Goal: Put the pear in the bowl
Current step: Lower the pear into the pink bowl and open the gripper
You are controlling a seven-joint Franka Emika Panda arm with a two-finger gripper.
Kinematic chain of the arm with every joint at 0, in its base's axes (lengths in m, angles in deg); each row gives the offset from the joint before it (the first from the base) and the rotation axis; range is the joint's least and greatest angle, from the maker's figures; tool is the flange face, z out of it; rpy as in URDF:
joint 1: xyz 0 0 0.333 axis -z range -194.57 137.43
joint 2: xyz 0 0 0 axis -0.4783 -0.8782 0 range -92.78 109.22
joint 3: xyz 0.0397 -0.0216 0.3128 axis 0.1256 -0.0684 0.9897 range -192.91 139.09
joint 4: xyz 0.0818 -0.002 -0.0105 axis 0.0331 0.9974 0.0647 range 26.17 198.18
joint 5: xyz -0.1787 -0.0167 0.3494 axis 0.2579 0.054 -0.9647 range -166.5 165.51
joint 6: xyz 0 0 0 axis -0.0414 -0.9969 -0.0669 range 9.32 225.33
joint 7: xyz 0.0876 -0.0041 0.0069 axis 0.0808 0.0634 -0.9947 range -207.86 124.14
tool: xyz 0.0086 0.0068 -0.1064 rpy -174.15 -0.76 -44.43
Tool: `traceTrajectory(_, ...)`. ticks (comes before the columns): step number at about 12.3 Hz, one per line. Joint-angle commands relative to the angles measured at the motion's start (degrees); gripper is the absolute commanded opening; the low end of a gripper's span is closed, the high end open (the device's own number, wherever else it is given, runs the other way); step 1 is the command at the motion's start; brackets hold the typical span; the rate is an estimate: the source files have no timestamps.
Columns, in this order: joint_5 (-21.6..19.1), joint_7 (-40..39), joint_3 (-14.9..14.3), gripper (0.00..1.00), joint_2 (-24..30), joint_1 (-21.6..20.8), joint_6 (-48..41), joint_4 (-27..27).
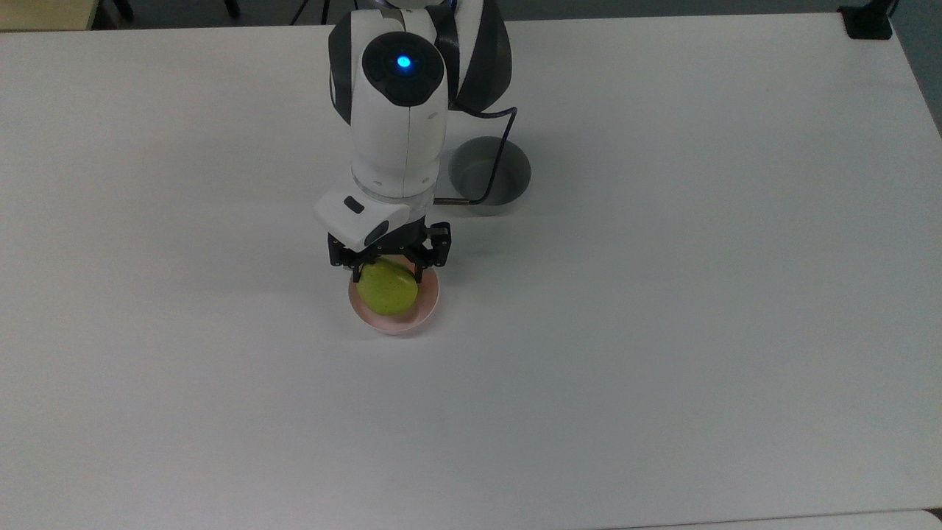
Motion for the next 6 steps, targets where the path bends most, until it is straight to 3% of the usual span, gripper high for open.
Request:
traceTrajectory(1, 1.3, 1.8, -0.3, 0.80, 0.4, -1.0, 1.6, 0.7)
traceTrajectory(4, 1.3, 1.8, -0.3, 0.81, 0.5, -1.1, 1.5, 0.7)
traceTrajectory(6, 1.3, 1.8, -0.3, 0.91, 0.5, -1.1, 1.5, 0.7)
